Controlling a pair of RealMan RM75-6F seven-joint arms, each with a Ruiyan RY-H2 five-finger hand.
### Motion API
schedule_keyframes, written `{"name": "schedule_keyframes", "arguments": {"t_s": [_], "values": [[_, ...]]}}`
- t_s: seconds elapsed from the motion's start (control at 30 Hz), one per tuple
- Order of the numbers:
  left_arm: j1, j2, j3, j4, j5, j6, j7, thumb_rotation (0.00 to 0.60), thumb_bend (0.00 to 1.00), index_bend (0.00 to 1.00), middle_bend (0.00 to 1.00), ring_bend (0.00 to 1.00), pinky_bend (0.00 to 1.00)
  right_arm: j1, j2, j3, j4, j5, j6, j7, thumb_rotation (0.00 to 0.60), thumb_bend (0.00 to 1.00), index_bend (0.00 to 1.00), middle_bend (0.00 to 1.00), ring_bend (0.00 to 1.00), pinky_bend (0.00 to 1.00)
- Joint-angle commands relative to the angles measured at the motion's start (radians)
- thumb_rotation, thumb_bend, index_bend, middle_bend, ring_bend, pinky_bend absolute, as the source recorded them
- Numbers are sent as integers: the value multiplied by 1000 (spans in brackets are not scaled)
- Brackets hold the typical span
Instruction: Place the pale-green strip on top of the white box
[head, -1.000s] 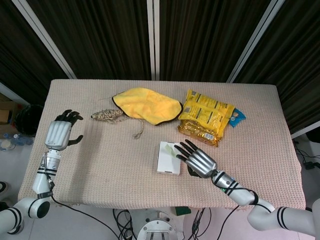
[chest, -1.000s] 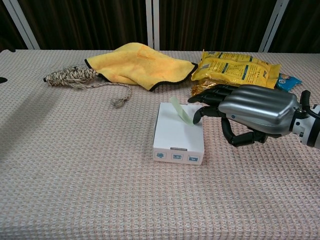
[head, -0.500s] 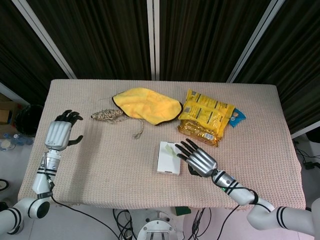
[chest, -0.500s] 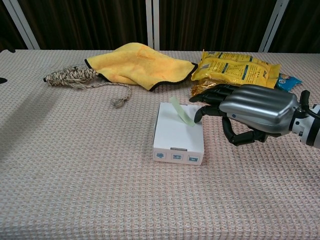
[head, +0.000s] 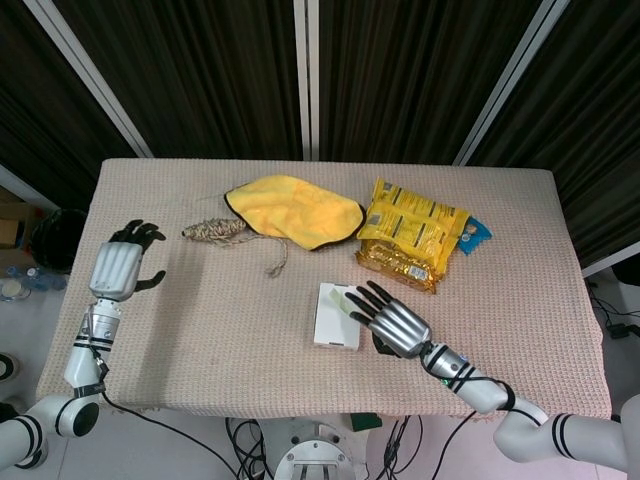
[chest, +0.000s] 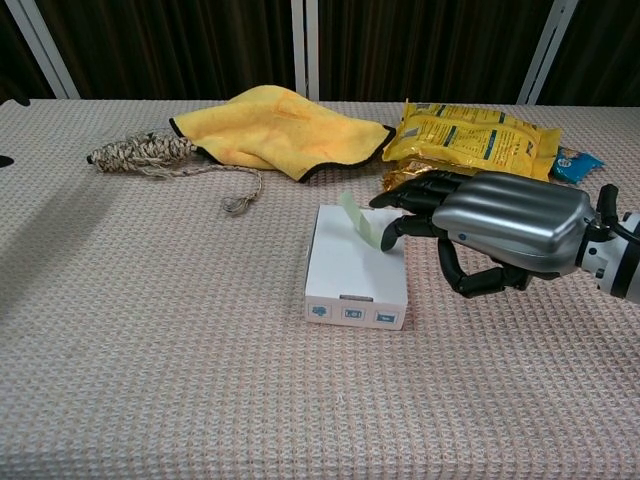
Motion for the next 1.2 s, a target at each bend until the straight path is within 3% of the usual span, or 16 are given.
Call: {"name": "schedule_keyframes", "arguments": {"t_s": [0.03, 1.2], "values": [[0, 0, 0, 0, 0, 0, 0, 600, 161, 340, 231, 146, 304, 0, -1, -2, 2, 6, -7, -5, 327, 985, 254, 0, 0, 0], [1, 3, 1, 2, -2, -8, 2, 600, 161, 341, 231, 146, 304, 10, -38, 22, 39, 20, 1, 6, 325, 974, 259, 0, 0, 0]]}}
